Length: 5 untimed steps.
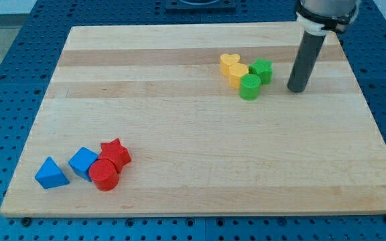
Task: Move the green circle diagonally on the top right side of the red star
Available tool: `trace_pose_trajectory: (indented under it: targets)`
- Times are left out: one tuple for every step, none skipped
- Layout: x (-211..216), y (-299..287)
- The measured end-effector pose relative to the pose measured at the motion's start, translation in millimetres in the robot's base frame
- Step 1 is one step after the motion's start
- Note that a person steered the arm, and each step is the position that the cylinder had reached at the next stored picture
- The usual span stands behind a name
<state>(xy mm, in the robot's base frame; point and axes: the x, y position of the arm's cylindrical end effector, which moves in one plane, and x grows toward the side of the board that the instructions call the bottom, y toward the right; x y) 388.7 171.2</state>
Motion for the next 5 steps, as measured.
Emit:
trace_pose_trajectory:
  targets:
    - [-0.1, -32.6]
    - [-0.1, -68.7]
    - [-0.1, -106.5]
    - [0.1, -137.5]
    - [9.8, -145.6]
